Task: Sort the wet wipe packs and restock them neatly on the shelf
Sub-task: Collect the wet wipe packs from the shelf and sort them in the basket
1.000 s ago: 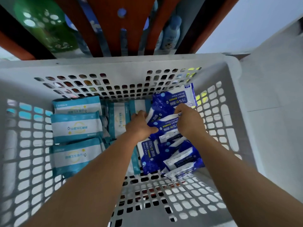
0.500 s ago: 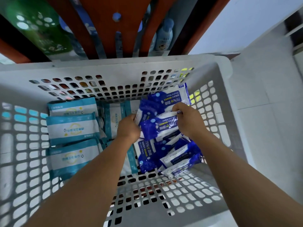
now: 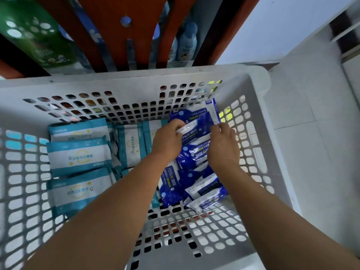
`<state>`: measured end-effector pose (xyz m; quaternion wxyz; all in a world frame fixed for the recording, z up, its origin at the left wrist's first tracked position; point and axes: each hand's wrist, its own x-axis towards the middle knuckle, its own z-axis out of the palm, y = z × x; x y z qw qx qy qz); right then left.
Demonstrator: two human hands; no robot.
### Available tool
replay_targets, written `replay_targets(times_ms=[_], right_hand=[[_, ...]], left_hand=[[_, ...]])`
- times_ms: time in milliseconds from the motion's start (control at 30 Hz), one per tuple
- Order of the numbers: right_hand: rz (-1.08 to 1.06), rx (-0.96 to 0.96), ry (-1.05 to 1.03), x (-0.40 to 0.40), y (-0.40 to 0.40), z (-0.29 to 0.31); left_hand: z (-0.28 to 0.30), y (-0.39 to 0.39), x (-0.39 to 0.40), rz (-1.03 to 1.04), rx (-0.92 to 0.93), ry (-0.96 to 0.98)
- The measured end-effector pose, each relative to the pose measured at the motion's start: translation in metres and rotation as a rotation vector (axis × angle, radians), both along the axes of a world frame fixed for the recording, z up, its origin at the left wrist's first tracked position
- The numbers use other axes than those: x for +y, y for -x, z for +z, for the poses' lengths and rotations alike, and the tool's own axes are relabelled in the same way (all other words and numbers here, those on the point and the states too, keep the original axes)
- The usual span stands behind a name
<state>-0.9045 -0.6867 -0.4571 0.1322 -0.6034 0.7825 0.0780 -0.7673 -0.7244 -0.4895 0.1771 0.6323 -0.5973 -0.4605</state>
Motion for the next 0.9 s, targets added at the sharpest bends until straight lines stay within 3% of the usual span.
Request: replay_targets(times_ms=[100, 167, 233, 333, 467, 667, 900], right_hand=[[0.088, 0.055, 0.135, 0.005, -0.007, -0.008], [0.152, 0.048, 0.058, 0.004, -0.008, -0.010], [0.217, 0.074, -0.083, 0.003, -0.005, -0.014], [0.202, 0.103, -0.122, -0.002, -0.003, -0.016], [0.189, 0.137, -0.182, -0.008, -0.009, -0.014], [0.408, -0.012, -0.199, -0.008, -0.008, -0.014], [0.361, 0.028, -0.252, -0.008, -0.006, -0.019]], left_hand=[[0.001, 0.014, -0.006, -0.139, 0.029, -0.073], [0.000, 0.018, -0.007, -0.190, 0.057, -0.132], [-0.003, 0.016, -0.004, -0.134, 0.059, -0.130], [-0.007, 0.007, 0.010, 0.078, -0.004, -0.200], [-0.012, -0.001, 0.038, -0.035, -0.137, -0.414], [-0.013, 0.031, 0.038, -0.005, -0.133, -0.171], [-0.011, 0.012, 0.043, -0.058, -0.165, -0.189]])
